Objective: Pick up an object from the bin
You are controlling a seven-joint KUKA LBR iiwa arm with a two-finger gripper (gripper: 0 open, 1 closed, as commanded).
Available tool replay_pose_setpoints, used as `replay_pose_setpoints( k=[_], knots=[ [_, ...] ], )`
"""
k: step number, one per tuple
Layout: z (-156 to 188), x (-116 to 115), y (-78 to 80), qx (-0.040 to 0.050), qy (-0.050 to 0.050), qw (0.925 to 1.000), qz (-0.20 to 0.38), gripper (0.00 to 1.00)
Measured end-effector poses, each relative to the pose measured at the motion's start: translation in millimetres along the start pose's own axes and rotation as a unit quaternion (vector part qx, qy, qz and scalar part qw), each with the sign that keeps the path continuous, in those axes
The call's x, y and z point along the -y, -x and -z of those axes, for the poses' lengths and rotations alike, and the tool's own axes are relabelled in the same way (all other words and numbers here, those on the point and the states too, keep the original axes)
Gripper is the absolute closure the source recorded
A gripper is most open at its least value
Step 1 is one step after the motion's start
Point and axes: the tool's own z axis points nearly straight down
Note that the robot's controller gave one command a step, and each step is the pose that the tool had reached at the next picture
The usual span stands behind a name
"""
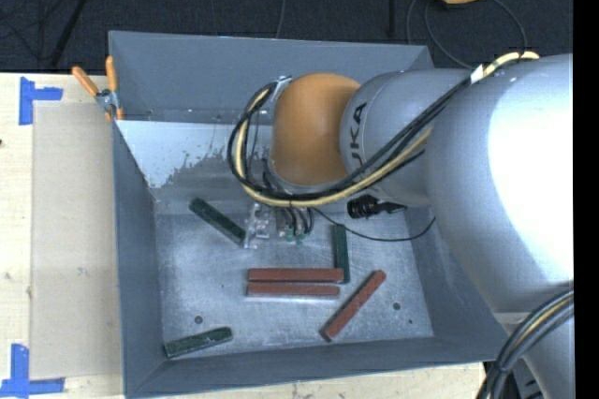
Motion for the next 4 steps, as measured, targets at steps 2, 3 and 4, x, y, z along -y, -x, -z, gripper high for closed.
replay_pose_setpoints(
  k=[2,3,4],
  knots=[
    [-1,1,0.3,0.0017,0.0,1.0,-0.001,0.0],
    [0,-51,-1.4,0.0005,-0.001,0.997,-0.077,1.0],
    [0,-51,-1.4,0.0005,-0.001,0.997,-0.077,1.0]
  ],
)
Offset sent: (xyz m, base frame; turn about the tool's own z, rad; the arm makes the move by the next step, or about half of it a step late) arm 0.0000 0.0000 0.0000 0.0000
